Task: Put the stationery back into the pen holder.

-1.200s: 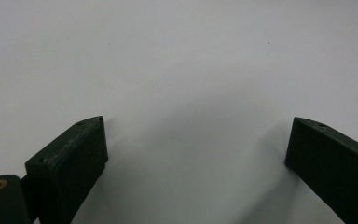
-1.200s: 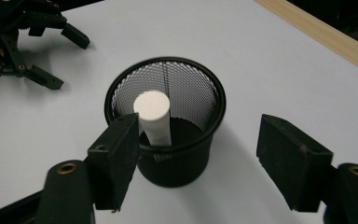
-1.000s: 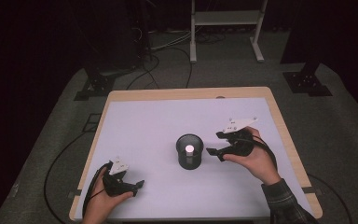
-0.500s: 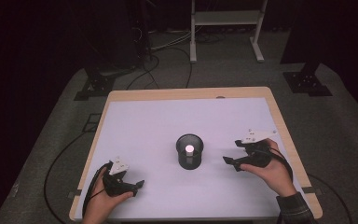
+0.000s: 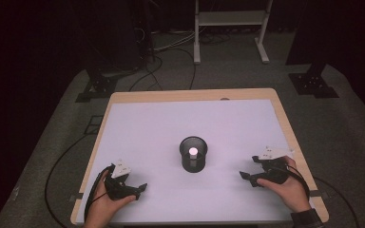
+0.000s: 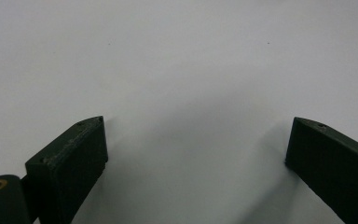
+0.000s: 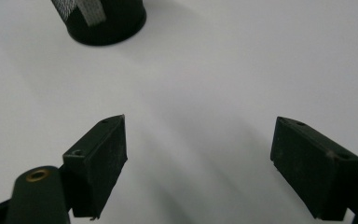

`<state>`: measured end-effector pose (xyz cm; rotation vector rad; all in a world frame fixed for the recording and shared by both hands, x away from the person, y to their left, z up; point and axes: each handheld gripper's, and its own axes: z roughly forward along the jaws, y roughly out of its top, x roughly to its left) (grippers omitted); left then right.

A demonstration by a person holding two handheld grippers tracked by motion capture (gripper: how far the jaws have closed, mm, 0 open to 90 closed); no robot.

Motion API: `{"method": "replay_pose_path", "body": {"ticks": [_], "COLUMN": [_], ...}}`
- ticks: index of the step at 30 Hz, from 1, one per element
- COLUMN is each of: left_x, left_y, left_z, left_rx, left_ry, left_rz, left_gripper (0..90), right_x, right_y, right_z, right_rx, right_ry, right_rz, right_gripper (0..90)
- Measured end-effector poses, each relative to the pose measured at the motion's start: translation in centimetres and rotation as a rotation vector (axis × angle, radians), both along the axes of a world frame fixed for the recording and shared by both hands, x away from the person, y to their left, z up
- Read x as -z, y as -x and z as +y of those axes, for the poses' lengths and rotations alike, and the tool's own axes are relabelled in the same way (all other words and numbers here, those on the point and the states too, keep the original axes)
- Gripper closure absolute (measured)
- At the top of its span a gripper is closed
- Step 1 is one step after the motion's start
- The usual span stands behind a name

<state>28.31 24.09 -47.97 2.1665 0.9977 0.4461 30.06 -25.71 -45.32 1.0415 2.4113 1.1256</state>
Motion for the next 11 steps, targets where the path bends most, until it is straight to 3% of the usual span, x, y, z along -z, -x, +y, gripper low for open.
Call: {"method": "replay_pose_path", "body": {"ticks": [7,11], "left_x": [0.0,-0.1], "left_y": [0.0,0.1], "left_z": [0.0,0.0], "left_rx": [-0.001,0.007], "left_ry": [-0.001,0.000], "left_rz": [0.000,0.001], "left_gripper": [4.6,4.7], "right_x": [2.3,3.0], "right_y": [1.5,2.0], "right_z": [-1.5,-2.1], "right_rx": [0.024,0.032], "right_ry": [0.015,0.029], "right_rz": [0.022,0.002], "right_gripper": [17.6,17.3]}}
